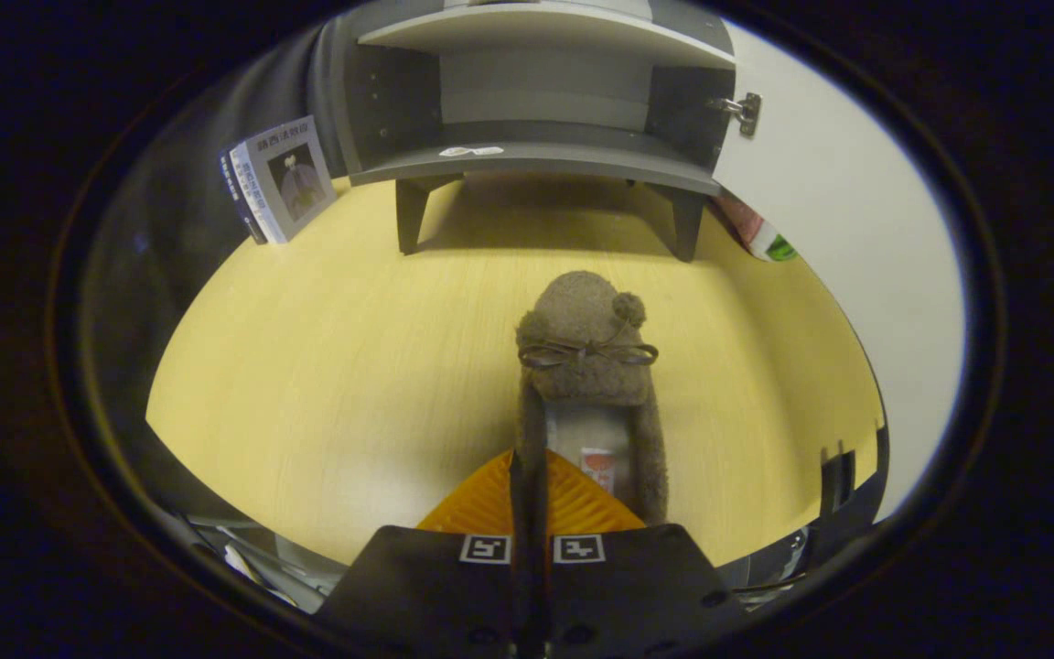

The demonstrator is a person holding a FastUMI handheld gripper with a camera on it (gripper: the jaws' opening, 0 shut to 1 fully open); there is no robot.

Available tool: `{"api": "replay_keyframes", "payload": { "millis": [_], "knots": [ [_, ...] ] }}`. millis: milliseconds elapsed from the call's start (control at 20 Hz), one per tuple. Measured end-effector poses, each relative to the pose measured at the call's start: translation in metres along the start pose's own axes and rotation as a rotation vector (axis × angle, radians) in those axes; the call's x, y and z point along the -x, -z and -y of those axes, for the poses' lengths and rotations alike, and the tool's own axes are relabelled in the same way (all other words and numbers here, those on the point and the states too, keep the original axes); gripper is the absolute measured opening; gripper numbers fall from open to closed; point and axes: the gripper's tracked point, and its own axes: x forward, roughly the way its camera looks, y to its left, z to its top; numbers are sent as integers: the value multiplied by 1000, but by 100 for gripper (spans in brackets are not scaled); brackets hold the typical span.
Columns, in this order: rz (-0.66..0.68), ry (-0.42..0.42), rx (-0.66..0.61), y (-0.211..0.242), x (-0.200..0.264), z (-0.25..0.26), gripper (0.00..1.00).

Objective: Open the shoe cabinet door, grab the shoes and put them into the shoe cabinet, then close the shoe cabinet door.

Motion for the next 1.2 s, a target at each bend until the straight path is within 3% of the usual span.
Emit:
{"api": "replay_keyframes", "payload": {
  "millis": [400,650,800,900,1200],
  "knots": [
    [103,3,-11,-53,45,8,3],
    [233,71,-14,-115,95,19,3],
    [224,94,21,-88,68,21,2],
    [128,56,-61,-49,36,17,3],
    [111,33,-83,-24,19,5,3]
  ]
}}
